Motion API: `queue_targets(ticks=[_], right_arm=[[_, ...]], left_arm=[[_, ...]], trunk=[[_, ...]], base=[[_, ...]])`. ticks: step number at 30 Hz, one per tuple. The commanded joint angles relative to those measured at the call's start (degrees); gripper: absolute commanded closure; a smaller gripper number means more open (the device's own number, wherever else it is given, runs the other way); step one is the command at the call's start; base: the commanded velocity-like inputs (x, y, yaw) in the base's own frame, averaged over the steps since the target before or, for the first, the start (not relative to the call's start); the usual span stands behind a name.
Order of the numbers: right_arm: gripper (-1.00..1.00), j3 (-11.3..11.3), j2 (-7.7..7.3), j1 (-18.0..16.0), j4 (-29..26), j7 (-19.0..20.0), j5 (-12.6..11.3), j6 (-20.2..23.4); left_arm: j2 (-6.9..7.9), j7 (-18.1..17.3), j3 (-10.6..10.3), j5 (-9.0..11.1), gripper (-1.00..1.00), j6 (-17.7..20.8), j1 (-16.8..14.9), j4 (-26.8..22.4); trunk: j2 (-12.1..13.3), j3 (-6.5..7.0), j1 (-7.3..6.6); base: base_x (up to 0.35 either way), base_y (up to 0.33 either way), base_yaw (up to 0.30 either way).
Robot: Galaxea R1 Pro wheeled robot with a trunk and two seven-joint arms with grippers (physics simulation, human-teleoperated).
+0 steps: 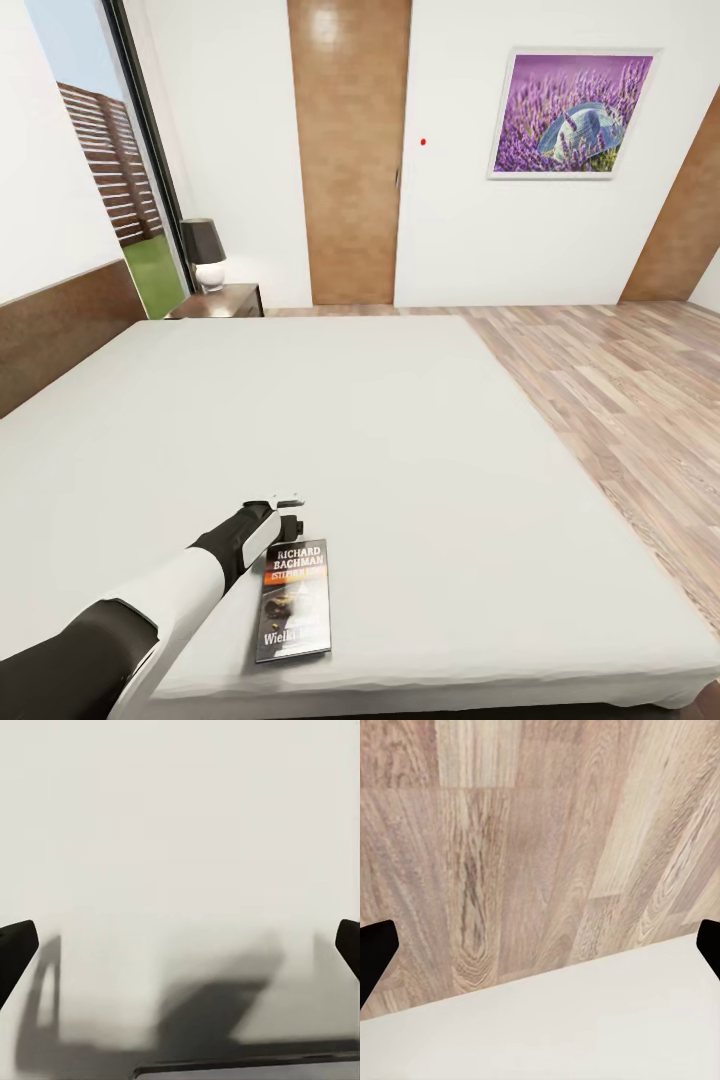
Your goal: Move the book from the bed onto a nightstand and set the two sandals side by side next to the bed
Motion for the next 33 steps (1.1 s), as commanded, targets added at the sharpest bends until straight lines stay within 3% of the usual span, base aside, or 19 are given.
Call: queue_targets(ticks=[1,33], right_arm=[[-1.00,-0.49,-0.01,-0.03,0.12,-0.20,0.60,-0.32],[-1.00,-0.49,0.00,-0.03,0.12,-0.27,0.60,-0.33]], left_arm=[[0.04,0.02,0.07,2.14,-1.00,-0.21,0.03,1.12],[0.04,0.10,0.07,2.14,-1.00,-0.21,0.03,1.03]], trunk=[[0.00,-0.05,0.01],[0.00,-0.05,0.01]], base=[[0.000,0.000,0.000],[-0.071,0.000,0.000]])
